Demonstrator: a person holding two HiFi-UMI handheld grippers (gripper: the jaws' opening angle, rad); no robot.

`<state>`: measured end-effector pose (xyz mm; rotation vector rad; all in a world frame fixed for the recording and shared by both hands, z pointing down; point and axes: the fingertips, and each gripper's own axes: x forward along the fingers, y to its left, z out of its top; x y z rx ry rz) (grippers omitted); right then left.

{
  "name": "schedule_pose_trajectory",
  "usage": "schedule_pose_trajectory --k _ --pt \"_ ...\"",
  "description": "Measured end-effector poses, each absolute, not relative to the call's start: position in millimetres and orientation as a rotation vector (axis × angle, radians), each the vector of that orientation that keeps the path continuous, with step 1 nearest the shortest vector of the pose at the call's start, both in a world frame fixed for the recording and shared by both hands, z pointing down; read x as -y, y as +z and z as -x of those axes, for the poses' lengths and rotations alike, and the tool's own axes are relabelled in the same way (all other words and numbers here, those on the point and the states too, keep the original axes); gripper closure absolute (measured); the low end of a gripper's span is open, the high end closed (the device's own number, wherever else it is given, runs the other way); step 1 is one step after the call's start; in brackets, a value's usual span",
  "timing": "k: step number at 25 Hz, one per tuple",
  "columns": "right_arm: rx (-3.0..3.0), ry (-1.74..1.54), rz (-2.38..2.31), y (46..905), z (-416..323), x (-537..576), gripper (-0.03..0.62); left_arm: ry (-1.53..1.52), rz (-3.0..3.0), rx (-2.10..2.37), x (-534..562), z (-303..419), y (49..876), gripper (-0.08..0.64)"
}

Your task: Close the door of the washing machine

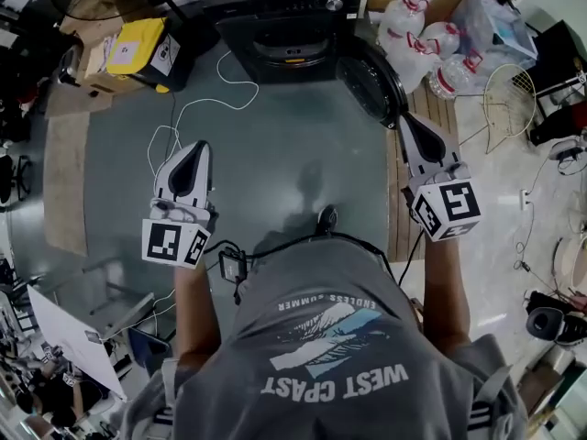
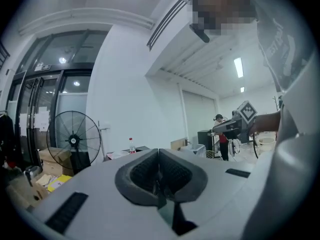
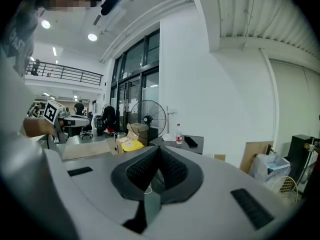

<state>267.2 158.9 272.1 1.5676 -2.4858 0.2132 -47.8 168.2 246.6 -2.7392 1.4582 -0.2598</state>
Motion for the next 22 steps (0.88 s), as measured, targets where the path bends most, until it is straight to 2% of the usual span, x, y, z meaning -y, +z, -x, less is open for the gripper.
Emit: schedule_pose_trajectory --k 13,22 --pt "2.477 0.248 -1.556 287.4 -281.0 -116.9 0.565 -0.288 2.786 -1.393 -113.0 16.6 259.1 0.541" --pt "2.417 0.277 -1.546 299.1 -262.0 -82.3 0.563 -0.238 2.867 -1.278 -44.7 5.6 266.8 0.541"
